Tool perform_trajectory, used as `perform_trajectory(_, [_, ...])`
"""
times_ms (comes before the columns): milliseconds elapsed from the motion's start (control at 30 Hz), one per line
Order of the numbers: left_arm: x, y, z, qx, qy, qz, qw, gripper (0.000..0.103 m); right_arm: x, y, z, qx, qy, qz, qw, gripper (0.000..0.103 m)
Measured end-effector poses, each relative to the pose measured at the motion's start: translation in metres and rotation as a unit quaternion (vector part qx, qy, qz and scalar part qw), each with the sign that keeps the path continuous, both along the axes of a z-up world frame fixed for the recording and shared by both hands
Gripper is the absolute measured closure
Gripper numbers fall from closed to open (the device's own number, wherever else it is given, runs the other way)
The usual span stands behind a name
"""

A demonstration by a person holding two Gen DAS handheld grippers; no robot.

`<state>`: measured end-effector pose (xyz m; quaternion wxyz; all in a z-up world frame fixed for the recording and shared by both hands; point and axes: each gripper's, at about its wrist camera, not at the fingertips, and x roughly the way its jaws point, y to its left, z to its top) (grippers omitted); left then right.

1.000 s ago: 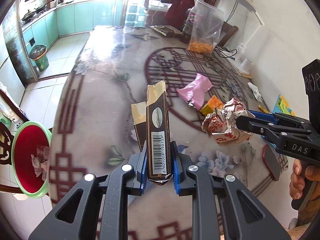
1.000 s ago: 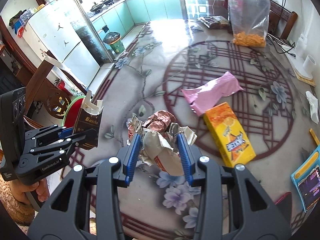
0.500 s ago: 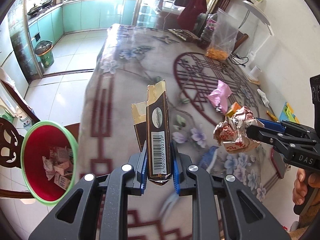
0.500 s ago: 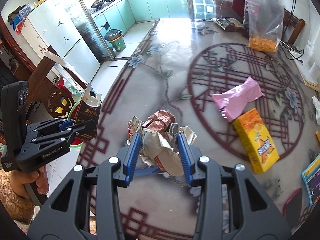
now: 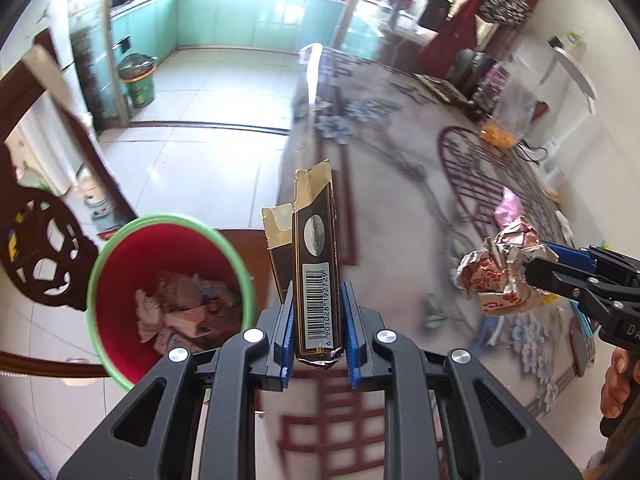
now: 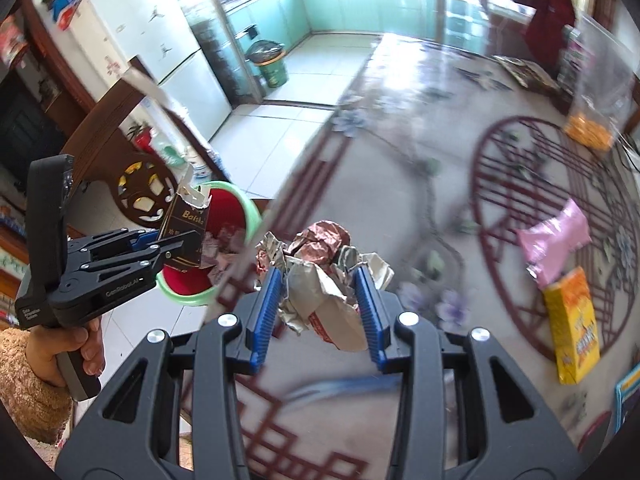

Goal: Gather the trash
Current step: 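Carry the cigarette pack and crumpled foil over the red bucket with both grippers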

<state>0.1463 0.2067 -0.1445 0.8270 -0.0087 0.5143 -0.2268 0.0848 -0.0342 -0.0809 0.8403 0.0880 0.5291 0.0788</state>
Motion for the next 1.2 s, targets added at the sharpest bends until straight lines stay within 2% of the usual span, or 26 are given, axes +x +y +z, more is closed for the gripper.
perform_trajectory(367, [0.016, 0.079, -0.011, 0.014, 0.009, 0.085, 0.9962, 0.085, 0.044, 0.076, -0.004, 0.007, 0.002, 0.084, 0.996, 0.065])
perform_trajectory(633, [0.021, 0.105, -0.026, 0.017, 0.025, 0.117, 0.9927, 0.085, 0.062, 0.117, -0.003, 0.004, 0.001, 0.135, 0.991, 0.065])
perform_trajectory(900, [0.030, 0.110, -0.039, 0.022, 0.038, 0.127, 0.9909, 0.085, 0.072, 0.131, -0.009, 0.003, 0.008, 0.153, 0.988, 0.065])
perform_trajectory(1200, [0.022, 0.113, -0.036, 0.029, 0.038, 0.155, 0.9869, 0.085, 0.072, 0.124, -0.012, 0.010, 0.010, 0.158, 0.987, 0.065])
